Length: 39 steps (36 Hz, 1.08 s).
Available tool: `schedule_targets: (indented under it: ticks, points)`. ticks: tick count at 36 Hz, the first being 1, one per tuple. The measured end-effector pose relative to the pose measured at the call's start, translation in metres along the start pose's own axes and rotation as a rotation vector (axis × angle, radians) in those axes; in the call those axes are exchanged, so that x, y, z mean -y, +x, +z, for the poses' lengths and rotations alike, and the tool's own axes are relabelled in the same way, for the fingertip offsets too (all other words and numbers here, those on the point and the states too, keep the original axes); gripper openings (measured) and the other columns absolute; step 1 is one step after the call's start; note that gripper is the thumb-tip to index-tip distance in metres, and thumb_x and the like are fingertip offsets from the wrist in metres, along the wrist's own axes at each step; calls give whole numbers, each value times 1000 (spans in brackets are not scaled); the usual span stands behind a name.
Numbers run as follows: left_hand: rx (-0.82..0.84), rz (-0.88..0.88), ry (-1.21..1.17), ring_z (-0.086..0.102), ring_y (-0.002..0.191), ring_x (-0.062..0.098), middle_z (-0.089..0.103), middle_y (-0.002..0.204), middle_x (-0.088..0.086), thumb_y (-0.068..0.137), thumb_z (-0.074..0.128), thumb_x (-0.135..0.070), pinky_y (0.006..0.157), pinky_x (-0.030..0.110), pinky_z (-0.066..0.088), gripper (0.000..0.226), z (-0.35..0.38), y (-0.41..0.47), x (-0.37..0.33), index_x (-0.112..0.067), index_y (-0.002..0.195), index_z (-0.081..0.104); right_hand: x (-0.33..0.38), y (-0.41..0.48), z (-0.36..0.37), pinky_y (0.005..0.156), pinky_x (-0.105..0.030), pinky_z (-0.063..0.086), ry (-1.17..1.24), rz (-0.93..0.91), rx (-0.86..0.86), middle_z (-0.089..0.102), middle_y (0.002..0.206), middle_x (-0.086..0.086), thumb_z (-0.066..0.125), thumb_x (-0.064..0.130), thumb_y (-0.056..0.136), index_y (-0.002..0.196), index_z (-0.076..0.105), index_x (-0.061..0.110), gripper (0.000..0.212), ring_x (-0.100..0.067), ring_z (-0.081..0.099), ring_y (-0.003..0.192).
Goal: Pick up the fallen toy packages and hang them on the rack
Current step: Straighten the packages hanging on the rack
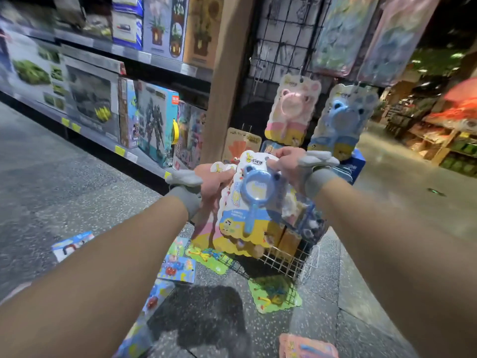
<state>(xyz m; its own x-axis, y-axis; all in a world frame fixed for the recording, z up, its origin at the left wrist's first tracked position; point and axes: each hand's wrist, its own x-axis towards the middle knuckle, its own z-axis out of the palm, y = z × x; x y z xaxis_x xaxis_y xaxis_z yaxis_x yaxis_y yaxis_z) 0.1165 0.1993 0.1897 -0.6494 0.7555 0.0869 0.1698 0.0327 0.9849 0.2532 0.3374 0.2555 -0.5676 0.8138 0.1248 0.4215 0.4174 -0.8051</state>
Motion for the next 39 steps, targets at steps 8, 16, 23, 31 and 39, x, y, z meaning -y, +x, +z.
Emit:
schedule_targets:
  ticks: [8,16,23,31,39]
  points:
    - [34,73,201,39,35,12,42,42,-2,96,57,-34,33,13,28,46,31,29,-45,-11,57,46,-14,12,-72,55,-19,42,37,8,-98,51,70,-4,62,8,91,70,53,14,24,-14,45,62]
    - [22,188,204,52,45,15,55,44,-4,92,66,-29,41,21,42,34,54,57,-108,-12,64,55,-9,14,-130,60,-31,41,65,-45,-287,54,68,-7,69,20,81,57,55,18,28,-20,46,64]
    - [-15,236,216,57,62,16,63,65,-2,88,69,-25,59,25,43,27,69,70,-125,-18,63,60,15,31,-152,60,-35,50,52,-128,-390,59,71,-3,70,22,78,70,59,16,15,-20,51,67]
    - [-27,309,304,57,68,18,64,71,-1,91,66,-34,70,31,48,29,65,74,-151,-20,66,62,35,46,-173,79,-43,55,21,-237,-527,65,85,2,63,37,79,79,59,25,12,-22,60,80]
    - [-26,313,337,60,74,26,69,83,11,90,66,-36,89,49,54,31,54,78,-156,-8,77,65,53,60,-178,87,-37,52,-110,-241,-609,63,97,-1,58,30,88,92,59,20,11,-23,59,92]
